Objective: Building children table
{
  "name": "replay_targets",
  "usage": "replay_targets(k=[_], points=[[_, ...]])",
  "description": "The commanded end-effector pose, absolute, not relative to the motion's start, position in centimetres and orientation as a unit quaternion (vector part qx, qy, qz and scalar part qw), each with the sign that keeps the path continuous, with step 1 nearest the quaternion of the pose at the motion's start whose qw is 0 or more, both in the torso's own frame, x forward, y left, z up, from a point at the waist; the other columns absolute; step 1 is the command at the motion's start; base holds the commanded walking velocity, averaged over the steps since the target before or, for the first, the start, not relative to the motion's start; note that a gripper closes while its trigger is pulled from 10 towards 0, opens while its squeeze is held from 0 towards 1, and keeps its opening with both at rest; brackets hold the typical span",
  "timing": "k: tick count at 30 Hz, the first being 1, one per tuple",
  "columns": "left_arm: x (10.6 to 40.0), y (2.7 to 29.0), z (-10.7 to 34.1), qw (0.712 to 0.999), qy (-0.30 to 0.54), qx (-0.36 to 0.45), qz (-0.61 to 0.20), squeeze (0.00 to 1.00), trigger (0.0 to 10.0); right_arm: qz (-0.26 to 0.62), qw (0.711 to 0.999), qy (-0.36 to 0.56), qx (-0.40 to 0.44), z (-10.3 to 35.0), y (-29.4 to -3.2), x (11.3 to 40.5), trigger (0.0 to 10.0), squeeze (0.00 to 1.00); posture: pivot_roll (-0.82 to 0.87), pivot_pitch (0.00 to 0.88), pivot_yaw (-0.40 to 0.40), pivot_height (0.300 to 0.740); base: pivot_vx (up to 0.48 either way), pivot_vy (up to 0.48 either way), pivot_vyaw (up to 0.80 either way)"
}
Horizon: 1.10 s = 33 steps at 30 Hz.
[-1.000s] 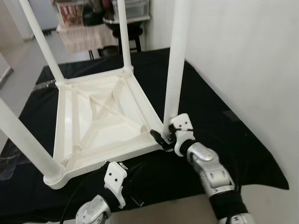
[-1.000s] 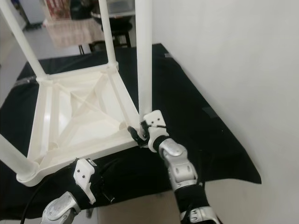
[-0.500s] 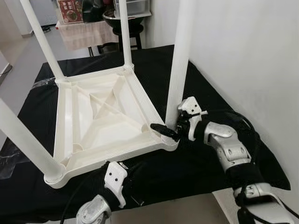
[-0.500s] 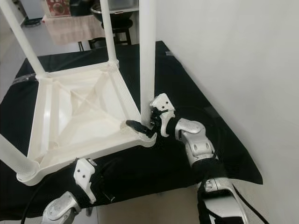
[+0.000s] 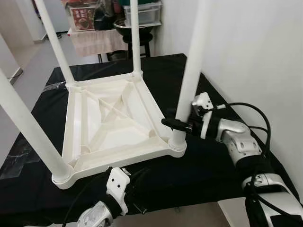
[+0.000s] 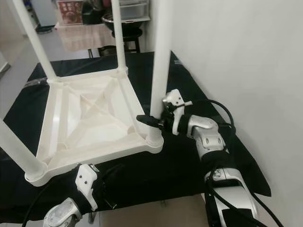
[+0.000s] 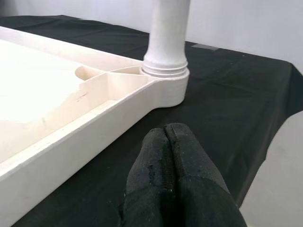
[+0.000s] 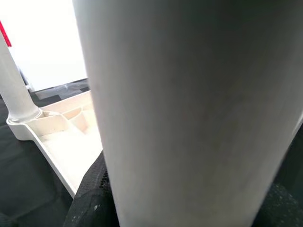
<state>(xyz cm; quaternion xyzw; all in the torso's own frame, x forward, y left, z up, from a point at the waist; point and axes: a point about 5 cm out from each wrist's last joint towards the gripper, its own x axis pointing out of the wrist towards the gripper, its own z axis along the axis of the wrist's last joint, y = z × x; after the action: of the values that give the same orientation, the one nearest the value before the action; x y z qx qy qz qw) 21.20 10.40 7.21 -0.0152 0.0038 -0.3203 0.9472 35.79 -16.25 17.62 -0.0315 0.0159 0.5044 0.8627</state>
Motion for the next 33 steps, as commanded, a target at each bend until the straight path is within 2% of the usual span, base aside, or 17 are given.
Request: replay_targets(k=[1, 5, 6, 8, 9, 10, 11, 12, 14, 16, 22, 23, 25, 26, 31, 32, 33], points=[[21.0, 10.5, 6.9, 0.947, 0.012, -0.015, -0.319, 0.0, 10.0, 0.511, 0.859, 0.036, -0.01, 15.9, -16.6, 35.1, 0.0, 0.0, 0.05, 0.0, -0.003, 0.74, 0.0, 0.0, 0.0], [20.9, 10.5, 6.9, 0.947, 0.012, -0.016, -0.32, 0.0, 10.0, 0.49, 0.871, 0.038, -0.007, 14.9, -16.5, 34.6, 0.0, 0.0, 0.04, 0.0, -0.002, 0.74, 0.0, 0.0, 0.0], [20.9, 10.6, 6.9, 0.947, 0.013, -0.017, -0.321, 0.0, 10.0, 0.448, 0.893, 0.048, -0.005, 13.4, -15.7, 33.9, 0.0, 0.0, 0.03, 0.0, -0.004, 0.74, 0.0, 0.0, 0.0], [20.9, 10.6, 6.9, 0.947, 0.013, -0.017, -0.321, 0.0, 10.0, 0.448, 0.893, 0.048, -0.005, 13.4, -15.7, 33.9, 0.0, 0.0, 0.03, 0.0, -0.004, 0.74, 0.0, 0.0, 0.0], [20.9, 10.7, 6.9, 0.947, 0.013, -0.017, -0.321, 0.0, 10.0, 0.371, 0.927, 0.056, -0.009, 11.7, -14.3, 33.1, 0.0, 0.0, 0.02, 0.0, -0.002, 0.74, 0.0, 0.0, 0.0], [20.9, 10.7, 6.9, 0.947, 0.013, -0.017, -0.321, 0.0, 10.0, 0.371, 0.927, 0.056, -0.009, 11.7, -14.3, 33.1, 0.0, 0.0, 0.02, 0.0, -0.002, 0.74, 0.0, 0.0, 0.0], [20.9, 10.8, 6.9, 0.947, 0.015, -0.017, -0.322, 0.0, 10.0, 0.283, 0.956, 0.08, 0.007, 9.2, -11.5, 31.1, 0.0, 0.0, 0.03, 0.0, 0.003, 0.74, 0.0, 0.0, 0.0], [20.9, 10.9, 6.9, 0.946, 0.015, -0.016, -0.322, 0.0, 10.0, 0.225, 0.97, 0.089, 0.012, 8.2, -9.4, 29.6, 0.0, 0.0, 0.03, 0.0, 0.003, 0.74, 0.0, 0.0, 0.0], [20.9, 10.9, 6.9, 0.946, 0.015, -0.016, -0.322, 0.0, 10.0, 0.225, 0.97, 0.089, 0.012, 8.2, -9.4, 29.6, 0.0, 0.0, 0.03, 0.0, 0.003, 0.74, 0.0, 0.0, 0.0], [21.0, 10.9, 6.8, 0.946, 0.016, -0.016, -0.323, 0.0, 10.0, 0.232, 0.969, 0.088, 0.011, 8.1, -7.2, 28.7, 0.0, 0.0, 0.03, 0.0, -0.01, 0.74, 0.0, 0.0, 0.0], [21.1, 10.8, 6.8, 0.948, 0.014, -0.013, -0.318, 0.0, 10.0, 0.237, 0.968, 0.079, -0.002, 8.7, -8.0, 30.0, 0.0, 0.0, 0.03, 0.0, -0.009, 0.74, 0.0, 0.0, 0.0], [21.1, 10.8, 6.8, 0.948, 0.014, -0.013, -0.318, 0.0, 10.0, 0.234, 0.969, 0.076, 0.003, 9.1, -8.2, 30.2, 10.0, 0.0, 0.02, 0.0, -0.003, 0.74, 0.0, 0.0, 0.0], [21.1, 10.8, 6.8, 0.948, 0.015, -0.014, -0.319, 0.0, 10.0, 0.231, 0.97, 0.073, 0.008, 9.4, -8.3, 30.4, 10.0, 0.0, 0.02, 0.0, -0.003, 0.74, 0.0, 0.0, 0.0], [21.1, 10.7, 6.8, 0.947, 0.015, -0.015, -0.32, 0.0, 10.0, 0.256, 0.964, 0.063, 0.019, 10.1, -8.3, 30.8, 10.0, 1.0, 0.02, 0.0, 0.004, 0.74, 0.0, 0.0, 0.0], [21.1, 10.7, 6.8, 0.946, 0.016, -0.017, -0.322, 0.0, 10.0, 0.298, 0.953, 0.049, 0.029, 11.3, -7.9, 30.9, 10.0, 1.0, 0.02, 0.0, 0.004, 0.74, 0.0, 0.0, 0.0], [21.2, 10.7, 6.8, 0.946, 0.016, -0.018, -0.322, 0.0, 10.0, 0.4, 0.916, 0.022, 0.013, 13.2, -7.8, 31.0, 10.0, 0.0, 0.02, 0.0, 0.006, 0.74, 0.0, 0.0, 0.0], [21.2, 10.7, 6.8, 0.946, 0.016, -0.018, -0.322, 0.0, 10.0, 0.4, 0.916, 0.022, 0.013, 13.2, -7.8, 31.0, 10.0, 0.0, 0.02, 0.0, 0.006, 0.74, 0.0, 0.0, 0.0]])
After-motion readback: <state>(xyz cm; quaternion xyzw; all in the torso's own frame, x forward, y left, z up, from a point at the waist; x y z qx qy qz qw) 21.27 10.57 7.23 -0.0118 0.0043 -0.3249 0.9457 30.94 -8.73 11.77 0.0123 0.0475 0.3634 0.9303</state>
